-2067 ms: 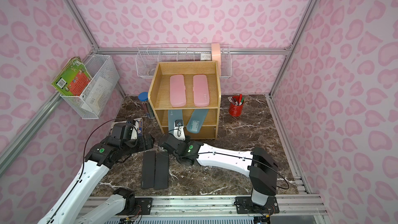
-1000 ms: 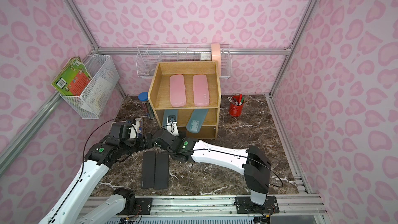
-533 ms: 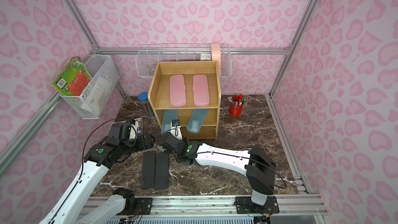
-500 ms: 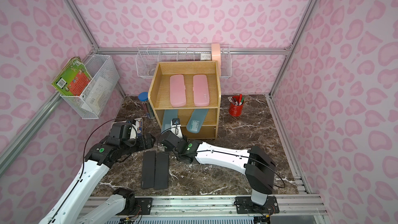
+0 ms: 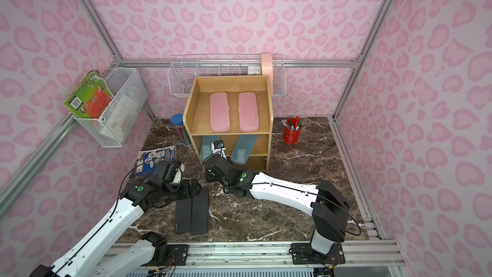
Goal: Place the pencil cases on the shelf according to color
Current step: Place the pencil case on the shelf, then move the pencil case to the center of the board.
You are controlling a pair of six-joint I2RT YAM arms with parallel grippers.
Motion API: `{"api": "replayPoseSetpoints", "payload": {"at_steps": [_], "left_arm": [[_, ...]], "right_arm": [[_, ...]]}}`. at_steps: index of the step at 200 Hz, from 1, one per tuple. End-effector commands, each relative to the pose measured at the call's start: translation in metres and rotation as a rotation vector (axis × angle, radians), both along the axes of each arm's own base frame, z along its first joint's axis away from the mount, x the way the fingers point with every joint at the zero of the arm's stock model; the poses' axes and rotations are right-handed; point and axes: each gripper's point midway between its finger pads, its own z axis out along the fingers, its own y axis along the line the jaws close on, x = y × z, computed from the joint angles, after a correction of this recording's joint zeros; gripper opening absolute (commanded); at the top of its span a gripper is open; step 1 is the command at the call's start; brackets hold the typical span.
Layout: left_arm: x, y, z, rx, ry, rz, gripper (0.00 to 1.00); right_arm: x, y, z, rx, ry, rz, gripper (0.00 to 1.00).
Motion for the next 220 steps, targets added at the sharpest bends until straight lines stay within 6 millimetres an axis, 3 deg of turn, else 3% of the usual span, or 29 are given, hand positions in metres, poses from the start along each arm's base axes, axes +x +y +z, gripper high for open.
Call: {"api": "replayPoseSetpoints", "payload": {"at_steps": [1, 38, 76, 109, 143, 165, 193, 220], "left_arm": [[-0.009, 0.006, -0.016, 0.035, 0.029, 0.067, 0.99], [-0.013, -0.005, -0.047, -0.024, 0.006, 0.092, 0.99], [-0.016, -0.027, -0.064, 0.004, 0.051, -0.005, 0.99], [-0.016, -0.034, -0.083, 0.092, 0.105, -0.013, 0.99], [-0.015, -0.042, -0.101, 0.136, 0.156, 0.001, 0.99], [-0.016, -0.042, -0.094, 0.19, 0.137, 0.002, 0.99], [-0.017, -0.019, -0.074, 0.288, 0.097, 0.048, 0.99], [-0.022, -0.004, -0.078, 0.346, 0.101, 0.062, 0.99]], "right_arm": [[-0.023, -0.028, -0.015, -0.008, 0.028, -0.059, 0.53], [-0.079, -0.048, -0.031, 0.126, 0.037, -0.028, 0.56], [-0.108, -0.064, -0.054, 0.067, 0.056, -0.02, 0.57], [-0.115, -0.081, -0.077, -0.021, 0.082, -0.039, 0.59], [-0.117, -0.112, -0.081, -0.042, 0.083, -0.123, 0.61], [-0.116, -0.135, -0.08, -0.028, 0.082, -0.163, 0.64], [-0.116, -0.156, -0.078, 0.032, 0.077, -0.153, 0.67], [-0.116, -0.173, -0.076, 0.089, 0.079, -0.156, 0.7]]}}
